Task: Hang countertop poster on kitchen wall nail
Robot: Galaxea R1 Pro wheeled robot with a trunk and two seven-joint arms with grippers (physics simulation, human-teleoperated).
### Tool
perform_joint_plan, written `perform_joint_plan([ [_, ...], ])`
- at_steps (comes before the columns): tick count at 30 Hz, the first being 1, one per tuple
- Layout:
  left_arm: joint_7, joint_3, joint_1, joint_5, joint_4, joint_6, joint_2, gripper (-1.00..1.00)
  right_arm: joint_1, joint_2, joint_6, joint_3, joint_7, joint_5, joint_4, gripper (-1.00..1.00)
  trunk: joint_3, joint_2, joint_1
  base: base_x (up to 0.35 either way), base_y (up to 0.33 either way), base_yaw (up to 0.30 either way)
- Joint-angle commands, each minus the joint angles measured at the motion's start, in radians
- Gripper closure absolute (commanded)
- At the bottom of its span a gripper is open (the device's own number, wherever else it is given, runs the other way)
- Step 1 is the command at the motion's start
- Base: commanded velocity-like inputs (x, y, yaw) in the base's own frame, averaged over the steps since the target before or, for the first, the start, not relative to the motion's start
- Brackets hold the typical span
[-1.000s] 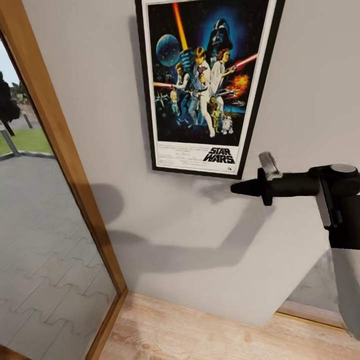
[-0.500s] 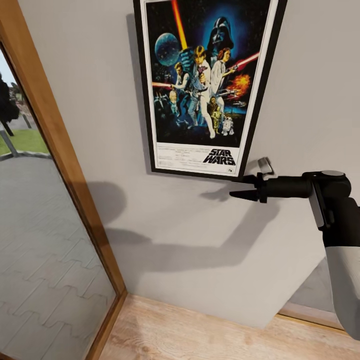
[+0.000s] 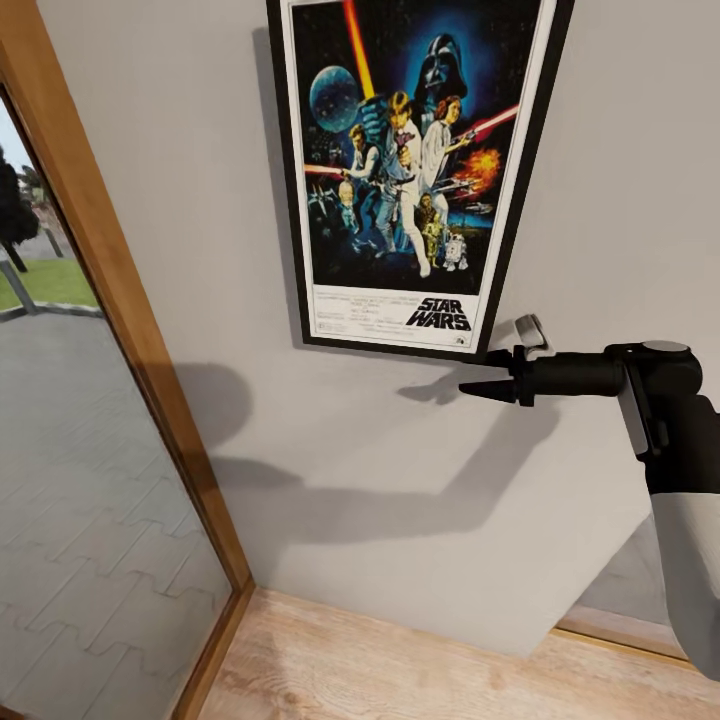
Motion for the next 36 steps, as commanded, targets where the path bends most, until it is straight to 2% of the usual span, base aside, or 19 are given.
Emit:
perform_joint_plan([
  [1, -0.006, 0.002, 0.0, -0.001, -0.002, 0.008, -0.001, -1.0, -0.001, 0.0, 0.003, -0.001, -0.054, 0.007, 0.0, -1.0, -0.002, -0.001, 0.001, 0.0, 0.0, 0.0],
  [7, -0.006, 0.002, 0.0, -0.001, -0.002, 0.008, -0.001, -1.0, -0.001, 0.0, 0.003, -0.002, -0.054, 0.007, 0.0, -1.0, -0.002, -0.001, 0.001, -0.006, -0.018, 0.0],
  [13, -0.007, 0.001, 0.0, -0.001, -0.002, 0.008, -0.001, -1.0, -0.001, 0.0, 0.003, -0.002, -0.054, 0.007, 0.0, -1.0, -0.002, -0.001, 0.001, -0.114, -0.186, 0.0],
  [25, -0.007, 0.001, 0.0, -0.001, -0.002, 0.008, -0.001, -1.0, 0.001, 0.0, 0.003, -0.002, -0.054, 0.006, -0.003, -1.0, -0.002, -0.001, 0.001, -0.219, -0.213, 0.0],
  [32, -0.008, 0.001, 0.0, -0.001, -0.002, 0.01, -0.001, -1.0, 0.006, 0.001, -0.002, -0.002, -0.054, 0.005, -0.008, -1.0, -0.002, -0.001, 0.001, -0.271, -0.081, 0.0],
  [36, -0.008, 0.001, 0.0, 0.0, -0.001, 0.01, -0.001, -1.0, 0.037, 0.002, -0.007, -0.001, -0.055, 0.005, -0.009, -1.0, -0.002, -0.001, 0.001, -0.132, -0.021, 0.0],
])
